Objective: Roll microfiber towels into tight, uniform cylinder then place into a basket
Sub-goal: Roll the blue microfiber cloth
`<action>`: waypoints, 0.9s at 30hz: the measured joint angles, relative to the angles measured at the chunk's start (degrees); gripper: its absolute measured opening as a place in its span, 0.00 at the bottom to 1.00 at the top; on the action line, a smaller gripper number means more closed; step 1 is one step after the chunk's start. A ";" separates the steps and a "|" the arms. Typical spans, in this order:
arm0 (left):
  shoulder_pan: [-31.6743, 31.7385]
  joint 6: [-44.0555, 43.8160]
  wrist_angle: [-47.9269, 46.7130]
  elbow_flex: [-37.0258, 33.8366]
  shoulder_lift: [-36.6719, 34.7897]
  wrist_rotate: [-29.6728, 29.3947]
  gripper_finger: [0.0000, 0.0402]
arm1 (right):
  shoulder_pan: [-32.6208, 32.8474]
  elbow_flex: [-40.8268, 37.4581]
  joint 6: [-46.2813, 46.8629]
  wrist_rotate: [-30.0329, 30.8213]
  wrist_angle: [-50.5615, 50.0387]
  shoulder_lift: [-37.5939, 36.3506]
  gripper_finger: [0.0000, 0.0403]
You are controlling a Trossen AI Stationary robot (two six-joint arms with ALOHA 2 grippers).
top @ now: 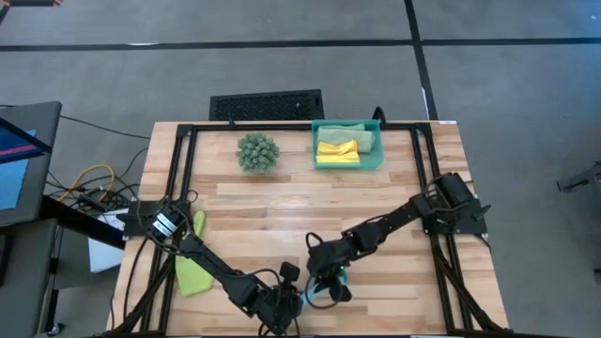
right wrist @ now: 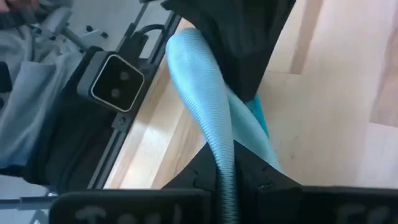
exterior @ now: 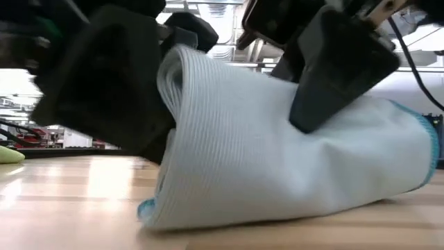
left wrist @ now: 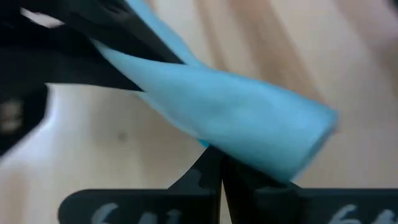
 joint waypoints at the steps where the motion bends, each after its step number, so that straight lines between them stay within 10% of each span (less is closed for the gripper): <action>1: -0.22 0.06 -1.98 0.86 0.00 -1.50 0.00 | -0.36 0.02 0.00 -0.61 0.08 0.00 0.12; 9: -3.35 -1.18 -16.32 9.60 0.00 -12.33 0.00 | -2.81 0.02 0.04 -2.33 -0.77 0.00 0.08; 27: -0.84 -4.98 -12.80 5.43 0.04 -7.01 0.00 | -8.33 0.44 2.76 -13.28 4.93 6.48 0.10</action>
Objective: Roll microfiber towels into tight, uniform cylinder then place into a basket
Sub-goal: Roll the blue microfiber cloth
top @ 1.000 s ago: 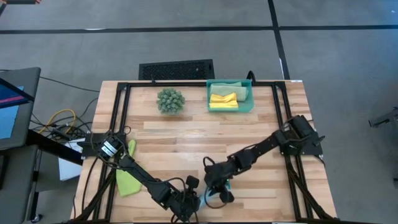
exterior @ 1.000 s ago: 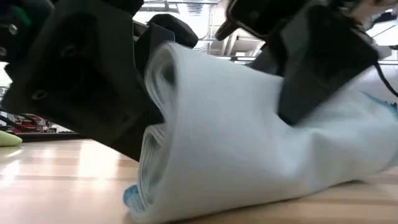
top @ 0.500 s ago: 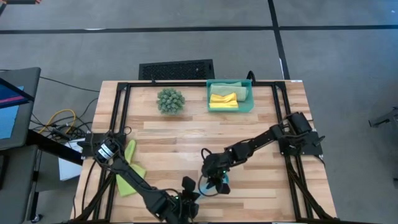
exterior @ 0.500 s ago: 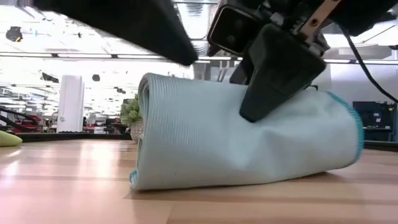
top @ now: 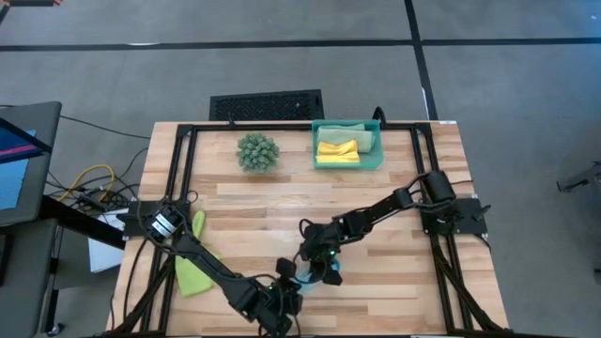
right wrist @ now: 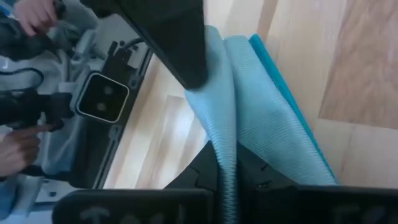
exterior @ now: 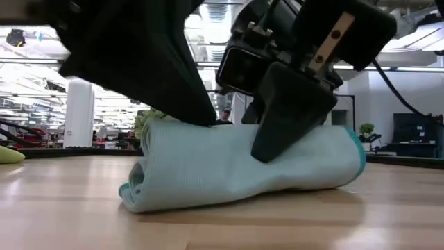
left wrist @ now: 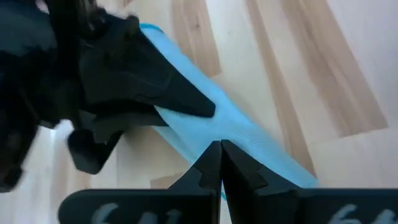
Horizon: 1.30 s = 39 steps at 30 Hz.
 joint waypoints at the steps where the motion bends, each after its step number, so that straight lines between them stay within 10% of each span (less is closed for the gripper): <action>1: 0.27 -0.45 -0.18 -0.50 0.00 0.70 0.00 | -0.02 0.01 -0.05 0.06 -0.16 0.11 0.10; 13: 0.96 -4.65 -0.02 -4.85 -0.09 3.34 0.00 | 0.03 -0.07 -0.88 0.43 0.37 0.60 0.15; 27: 0.77 -5.85 -0.28 -4.87 -0.11 4.87 0.00 | -4.19 -0.13 -2.49 0.44 -7.01 -4.24 0.53; 39: 0.72 -6.29 -0.48 -4.87 -0.11 5.14 0.00 | 4.32 -0.30 -10.58 11.31 -21.90 -15.61 0.32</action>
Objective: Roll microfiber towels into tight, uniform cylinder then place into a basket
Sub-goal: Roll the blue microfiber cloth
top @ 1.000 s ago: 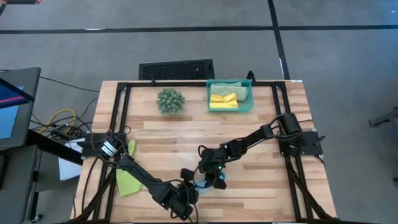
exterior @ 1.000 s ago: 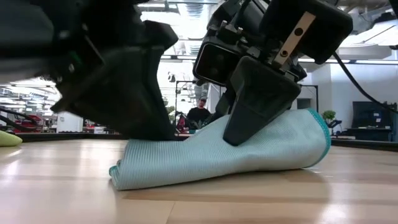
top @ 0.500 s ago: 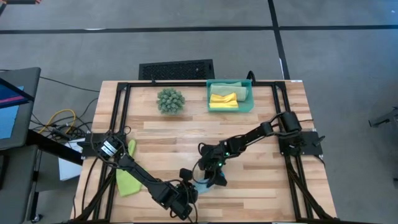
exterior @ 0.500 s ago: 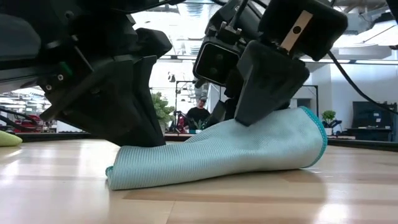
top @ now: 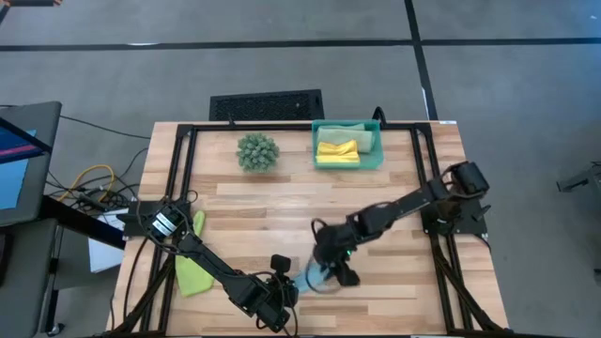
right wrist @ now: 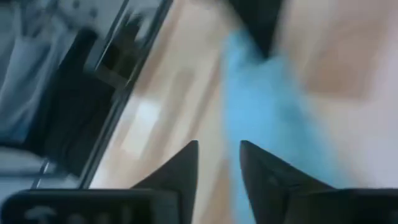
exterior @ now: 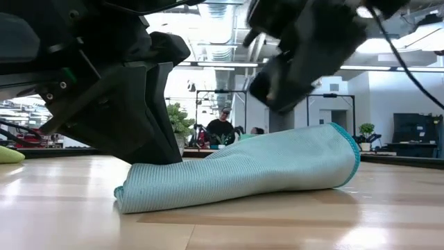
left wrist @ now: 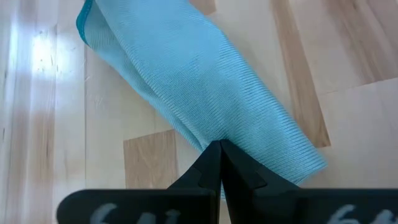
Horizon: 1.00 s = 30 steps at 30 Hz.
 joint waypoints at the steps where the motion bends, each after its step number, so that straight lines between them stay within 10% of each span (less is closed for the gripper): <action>1: 0.00 0.00 0.00 0.00 0.00 0.02 0.00 | 0.81 -0.05 -0.02 -0.02 -0.28 0.06 0.29; 12: -0.66 -0.02 -0.62 0.06 0.00 0.04 0.00 | -1.62 0.08 3.90 4.24 1.87 5.98 0.02; 30: -1.77 -2.17 -8.21 5.73 0.13 -1.62 0.00 | -3.18 0.24 6.36 -0.45 7.12 11.13 0.13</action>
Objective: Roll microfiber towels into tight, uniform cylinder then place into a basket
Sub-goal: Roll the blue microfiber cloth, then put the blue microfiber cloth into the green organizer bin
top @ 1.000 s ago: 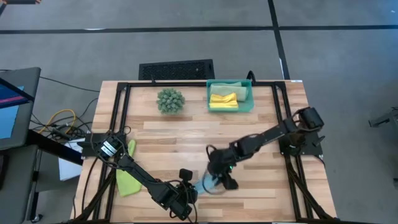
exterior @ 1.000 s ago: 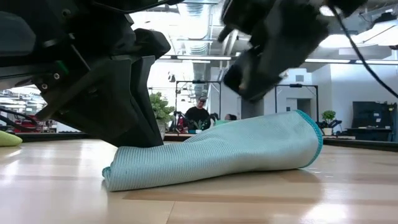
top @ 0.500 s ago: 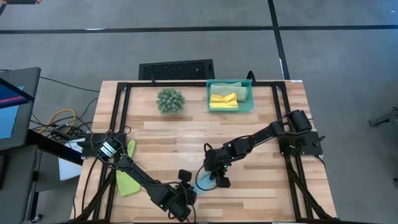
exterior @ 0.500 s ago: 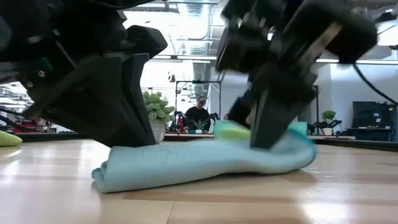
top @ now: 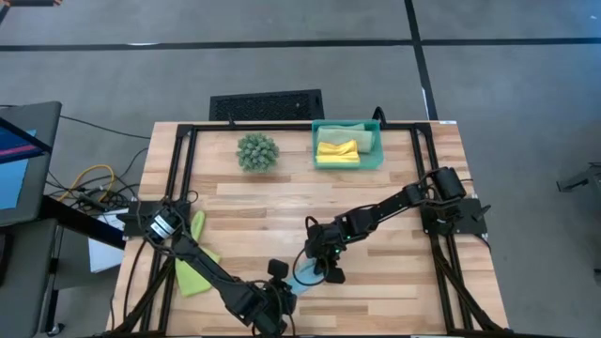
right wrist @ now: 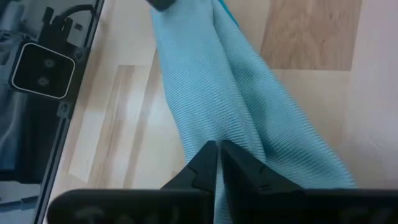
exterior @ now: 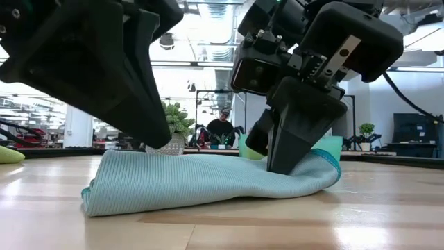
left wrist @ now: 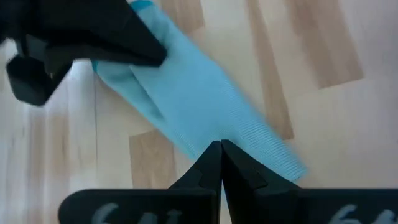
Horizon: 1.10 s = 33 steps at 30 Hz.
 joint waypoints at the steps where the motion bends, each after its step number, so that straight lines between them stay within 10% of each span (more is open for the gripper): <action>1: 0.10 -0.31 0.14 -0.67 0.00 0.04 0.00 | 0.00 0.00 0.18 0.02 0.03 0.00 0.13; 9: 0.50 -3.71 3.37 -6.34 -0.34 0.65 0.00 | -0.72 0.24 1.05 -4.41 0.41 0.29 0.20; 21: 0.52 -3.04 3.89 -6.63 -0.33 0.91 0.00 | -0.98 6.51 -3.21 -11.45 1.93 -0.03 0.59; 28: 0.53 -2.99 3.97 -6.65 -0.28 1.21 0.00 | -0.33 6.47 -9.59 6.77 3.49 0.09 0.65; 33: 0.55 -2.99 3.98 -6.65 -0.23 1.27 0.00 | 1.42 6.46 -12.20 8.06 3.66 1.67 0.65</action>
